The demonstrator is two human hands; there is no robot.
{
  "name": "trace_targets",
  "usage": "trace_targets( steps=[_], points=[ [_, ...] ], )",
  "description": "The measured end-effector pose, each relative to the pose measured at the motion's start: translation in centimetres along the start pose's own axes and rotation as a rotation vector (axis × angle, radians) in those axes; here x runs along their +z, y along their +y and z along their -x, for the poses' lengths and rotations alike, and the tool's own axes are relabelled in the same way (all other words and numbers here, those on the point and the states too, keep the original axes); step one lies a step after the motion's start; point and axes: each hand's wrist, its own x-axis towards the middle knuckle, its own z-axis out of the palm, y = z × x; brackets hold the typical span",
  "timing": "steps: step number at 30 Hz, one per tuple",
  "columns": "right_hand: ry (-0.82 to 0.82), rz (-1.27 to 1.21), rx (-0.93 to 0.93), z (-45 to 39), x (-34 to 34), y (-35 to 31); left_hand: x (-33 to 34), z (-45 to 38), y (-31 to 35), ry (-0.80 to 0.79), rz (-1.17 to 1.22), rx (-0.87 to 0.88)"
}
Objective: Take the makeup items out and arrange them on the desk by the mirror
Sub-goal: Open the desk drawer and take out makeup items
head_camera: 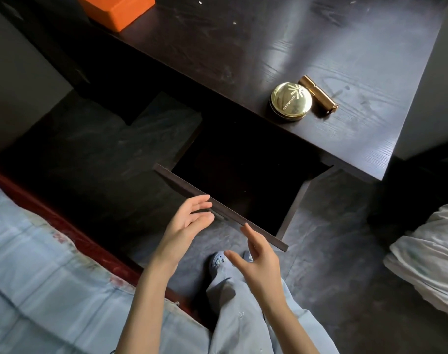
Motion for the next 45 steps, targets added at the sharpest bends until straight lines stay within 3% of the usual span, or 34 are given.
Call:
trace_targets(
  steps=[18, 32, 39, 45],
  points=[
    [-0.009, -0.097, 0.056, -5.8, -3.3, -1.8, 1.4, -4.5, 2.2, 0.01, -0.007, -0.067],
    [0.075, -0.018, 0.024, -15.2, -7.7, -5.4, 5.9, -10.5, 6.2, -0.078, 0.015, -0.07],
    [0.071, 0.138, 0.059, -17.0, -8.1, -6.3, 7.0, -12.6, 6.8, -0.085, 0.002, -0.097],
    [0.013, 0.008, 0.03, -15.9, -8.3, -7.3, 6.5, -12.5, 6.8, -0.084, -0.01, -0.104]
  ],
)
